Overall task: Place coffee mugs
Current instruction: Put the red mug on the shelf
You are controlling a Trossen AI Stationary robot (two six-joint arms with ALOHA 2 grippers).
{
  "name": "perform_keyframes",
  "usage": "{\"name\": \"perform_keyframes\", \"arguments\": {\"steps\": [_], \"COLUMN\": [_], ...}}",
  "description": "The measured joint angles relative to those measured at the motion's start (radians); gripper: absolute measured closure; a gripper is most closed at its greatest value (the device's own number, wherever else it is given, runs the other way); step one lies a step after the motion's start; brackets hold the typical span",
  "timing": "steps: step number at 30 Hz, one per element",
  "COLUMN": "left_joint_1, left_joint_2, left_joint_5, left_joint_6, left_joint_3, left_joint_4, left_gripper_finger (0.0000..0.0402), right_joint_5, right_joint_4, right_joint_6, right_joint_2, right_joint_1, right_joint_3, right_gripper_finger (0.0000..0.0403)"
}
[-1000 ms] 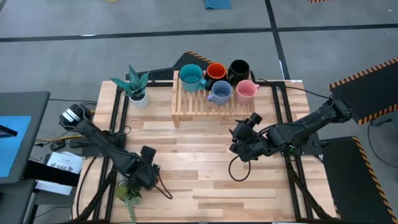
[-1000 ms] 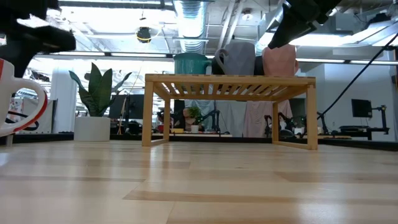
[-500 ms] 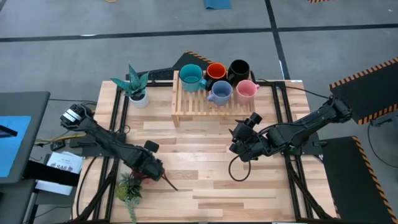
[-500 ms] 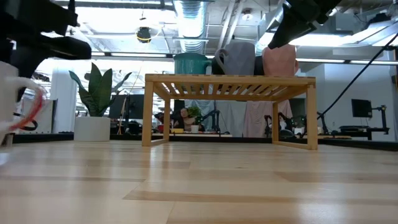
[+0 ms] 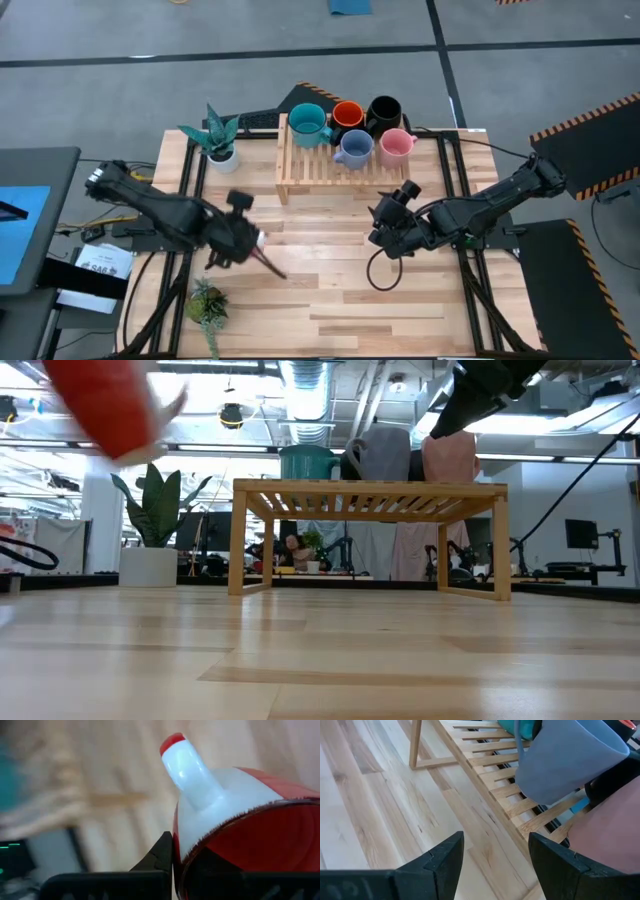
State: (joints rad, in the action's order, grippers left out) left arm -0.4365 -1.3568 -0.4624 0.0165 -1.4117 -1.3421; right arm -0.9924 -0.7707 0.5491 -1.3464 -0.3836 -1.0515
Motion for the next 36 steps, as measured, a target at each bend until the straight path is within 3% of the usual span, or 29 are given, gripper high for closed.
{"name": "perform_keyframes", "arguments": {"steps": [2,6,12,20,28,36], "left_joint_1": [0.026,0.112,0.314,0.538,0.639,0.674], "left_joint_2": [-0.004,-0.025,-0.095,-0.318,-0.498,-0.513], "left_joint_5": [-0.069,-0.088,-0.055,0.049,0.054,0.114], "left_joint_6": [-0.044,-0.229,-0.528,-0.749,-0.827,-0.858], "left_joint_3": [-0.096,-0.256,-0.395,-0.578,-0.71,-0.719], "left_joint_4": [-0.013,0.022,0.11,0.13,0.077,0.074], "left_gripper_finger": [0.0399,0.04,0.0401,0.0401,0.0401,0.0401], "right_joint_5": [0.0,0.0,0.001,0.003,0.024,0.028], "right_joint_4": [0.001,0.002,0.01,0.008,0.005,0.004], "right_joint_6": [0.0,0.0,0.0,0.0,-0.001,-0.001], "right_joint_2": [0.0,0.0,0.0,0.0,0.0,0.0], "right_joint_1": [0.0,0.005,0.007,0.007,0.007,0.007], "right_joint_3": [0.0,0.0,0.0,0.0,0.0,0.0], "right_gripper_finger": [0.0154,0.0154,0.0154,0.0154,0.0154,0.0154]}}
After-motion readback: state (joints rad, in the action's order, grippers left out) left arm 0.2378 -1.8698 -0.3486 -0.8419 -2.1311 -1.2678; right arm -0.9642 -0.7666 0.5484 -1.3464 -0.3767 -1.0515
